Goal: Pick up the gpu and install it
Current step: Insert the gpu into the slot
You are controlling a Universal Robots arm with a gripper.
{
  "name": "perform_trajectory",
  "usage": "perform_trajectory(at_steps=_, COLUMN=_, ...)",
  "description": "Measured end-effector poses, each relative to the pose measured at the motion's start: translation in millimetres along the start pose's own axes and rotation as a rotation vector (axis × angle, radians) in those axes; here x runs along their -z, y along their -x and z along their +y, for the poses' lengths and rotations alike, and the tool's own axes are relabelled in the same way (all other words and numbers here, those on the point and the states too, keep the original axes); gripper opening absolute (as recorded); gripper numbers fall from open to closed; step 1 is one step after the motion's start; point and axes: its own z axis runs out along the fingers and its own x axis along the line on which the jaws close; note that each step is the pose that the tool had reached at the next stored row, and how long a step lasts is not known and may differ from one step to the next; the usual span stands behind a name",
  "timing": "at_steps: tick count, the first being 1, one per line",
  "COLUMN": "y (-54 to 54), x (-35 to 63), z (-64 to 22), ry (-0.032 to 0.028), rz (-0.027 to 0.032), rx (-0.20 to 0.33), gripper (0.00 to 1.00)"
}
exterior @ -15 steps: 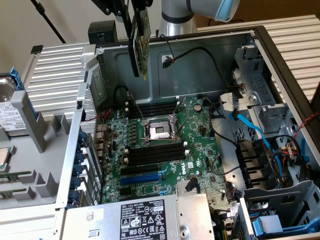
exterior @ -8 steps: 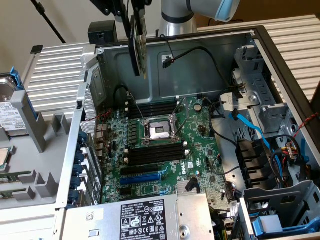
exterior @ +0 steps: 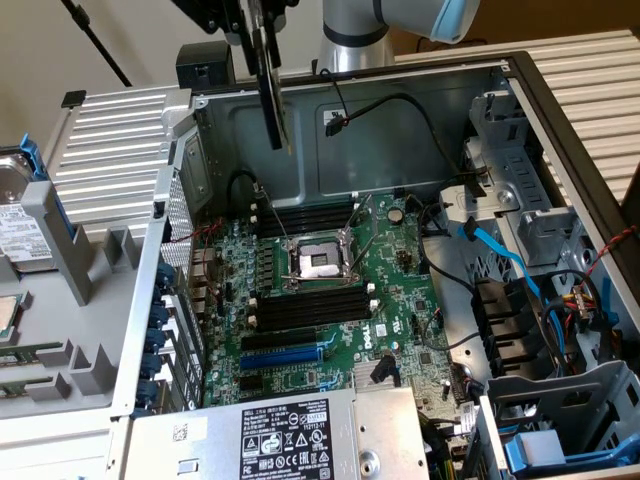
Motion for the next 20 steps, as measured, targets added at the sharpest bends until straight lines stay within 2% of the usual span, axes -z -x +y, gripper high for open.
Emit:
perform_trajectory(at_steps=4, y=1.5, x=-0.2, z=-0.2, ry=0.0055, rz=0.0123, rx=0.039, gripper=0.26)
perform_trajectory(at_steps=8, y=3.2, x=-0.3, z=-0.6, ry=0.0087, rz=0.0286, rx=0.063, gripper=0.26)
perform_trajectory(at_steps=10, y=3.8, x=-0.3, z=-0.8, ry=0.0079, rz=0.0384, rx=0.073, gripper=0.26)
perform_trajectory(at_steps=14, y=4.5, x=-0.3, z=-1.2, ry=0.0016, rz=0.0565, rx=0.089, gripper=0.26)
perform_trajectory(at_steps=17, y=5.8, x=0.2, z=-1.6, ry=-0.0010, rz=0.0676, rx=0.100, gripper=0.26)
perform_trajectory(at_steps=20, y=8.0, x=2.0, z=-1.8, ry=0.0000, rz=0.0761, rx=0.110, gripper=0.26)
